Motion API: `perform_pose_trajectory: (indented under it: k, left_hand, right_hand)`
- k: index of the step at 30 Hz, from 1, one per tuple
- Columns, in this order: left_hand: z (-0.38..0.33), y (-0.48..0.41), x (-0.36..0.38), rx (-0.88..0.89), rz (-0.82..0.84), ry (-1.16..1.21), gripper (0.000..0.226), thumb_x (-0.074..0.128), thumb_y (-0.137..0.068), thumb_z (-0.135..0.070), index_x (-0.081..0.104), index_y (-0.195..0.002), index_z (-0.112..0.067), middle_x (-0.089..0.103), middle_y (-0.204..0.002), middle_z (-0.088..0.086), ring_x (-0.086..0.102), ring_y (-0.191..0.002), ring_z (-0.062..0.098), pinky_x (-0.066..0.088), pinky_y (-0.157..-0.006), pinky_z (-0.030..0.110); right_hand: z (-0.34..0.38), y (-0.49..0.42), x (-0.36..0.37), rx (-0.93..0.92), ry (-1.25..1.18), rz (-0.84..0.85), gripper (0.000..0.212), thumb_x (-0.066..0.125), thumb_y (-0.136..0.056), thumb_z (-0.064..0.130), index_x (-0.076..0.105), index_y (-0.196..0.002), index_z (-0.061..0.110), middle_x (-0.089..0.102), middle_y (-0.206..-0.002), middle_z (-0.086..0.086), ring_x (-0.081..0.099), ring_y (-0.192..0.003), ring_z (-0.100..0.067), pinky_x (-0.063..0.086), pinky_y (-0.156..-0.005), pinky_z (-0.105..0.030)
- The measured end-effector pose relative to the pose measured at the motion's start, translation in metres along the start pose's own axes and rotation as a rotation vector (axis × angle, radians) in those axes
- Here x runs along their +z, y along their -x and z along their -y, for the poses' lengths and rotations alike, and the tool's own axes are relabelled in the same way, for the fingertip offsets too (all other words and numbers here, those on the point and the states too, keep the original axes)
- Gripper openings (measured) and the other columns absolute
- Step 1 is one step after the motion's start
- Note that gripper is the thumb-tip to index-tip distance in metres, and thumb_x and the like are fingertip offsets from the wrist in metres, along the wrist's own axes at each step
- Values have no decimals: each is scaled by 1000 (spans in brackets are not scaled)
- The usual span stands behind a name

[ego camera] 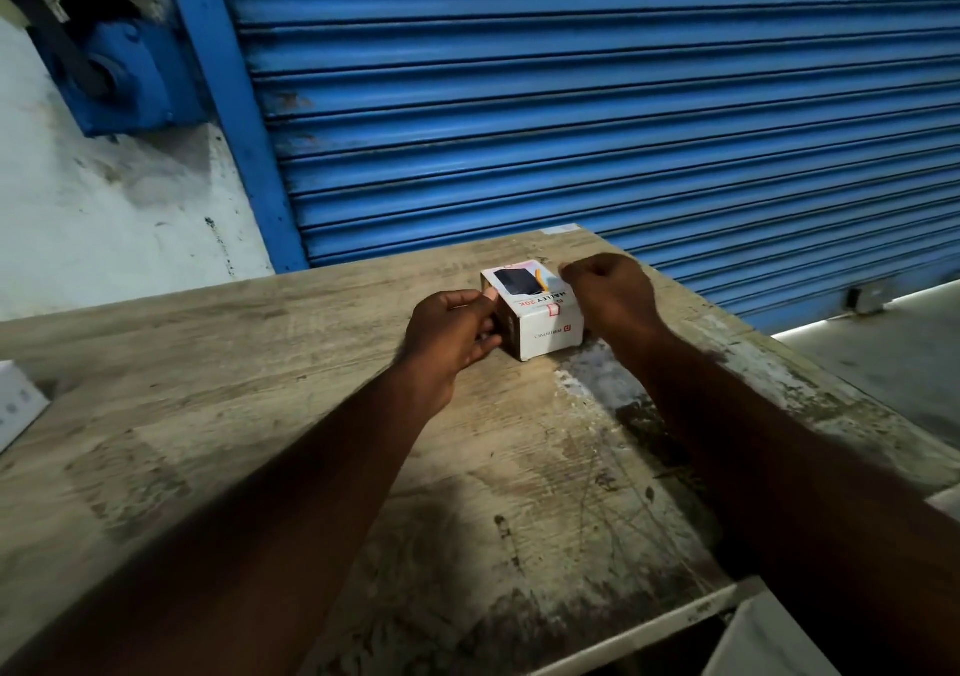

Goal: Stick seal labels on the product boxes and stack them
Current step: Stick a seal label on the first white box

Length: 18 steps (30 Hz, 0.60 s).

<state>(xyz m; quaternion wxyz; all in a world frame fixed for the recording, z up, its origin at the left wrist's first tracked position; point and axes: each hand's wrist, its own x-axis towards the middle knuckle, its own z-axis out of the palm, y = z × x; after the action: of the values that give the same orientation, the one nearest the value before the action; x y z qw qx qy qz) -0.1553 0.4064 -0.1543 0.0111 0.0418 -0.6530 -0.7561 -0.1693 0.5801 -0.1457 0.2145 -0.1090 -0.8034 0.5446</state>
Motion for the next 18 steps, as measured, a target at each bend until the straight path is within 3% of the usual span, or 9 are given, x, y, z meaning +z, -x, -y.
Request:
perform_pose_trajectory:
  k: [2,7,10,15,18]
  left_hand:
    - [-3,4,-10,15,-10,-27,23,71,-94,-25,67,-110,-9,68,-90,3,66,-77,8,57,-63,21]
    - [-22,17,-53,70,-98,-96,25,72,-93,-27,67,-113,-14,69,-101,4,67,-90,12,58,-67,24]
    - [-36,26,-87,107,-174,-126,24,72,-93,-29,67,-112,-15,70,-100,4,68,-87,12,61,-74,29]
    - [-59,50,-162,246,-298,-237,23,71,-92,-27,67,-112,-16,69,-97,-1,65,-84,9,56,-63,25]
    - [-68,69,-210,390,-412,-444,17,72,-91,-26,69,-106,-20,70,-93,-9,66,-83,5,57,-74,31]
  right_hand:
    - [11,6,0,-180,137,-93,22,65,-89,34,76,-93,15,76,-98,-7,68,-94,-21,50,-79,-29]
    - [50,33,36,-497,180,-56,33,58,-82,40,74,-98,16,71,-99,-7,64,-99,-24,50,-87,-35]
    - [70,54,72,-551,168,62,22,66,-87,33,73,-98,16,71,-99,-5,63,-94,-23,46,-84,-31]
    - [107,96,137,-578,148,226,16,68,-90,30,72,-100,18,70,-101,-3,62,-93,-21,44,-79,-27]
    - [134,130,171,-613,95,307,14,69,-89,24,70,-100,15,69,-98,-2,62,-93,-21,45,-81,-29]
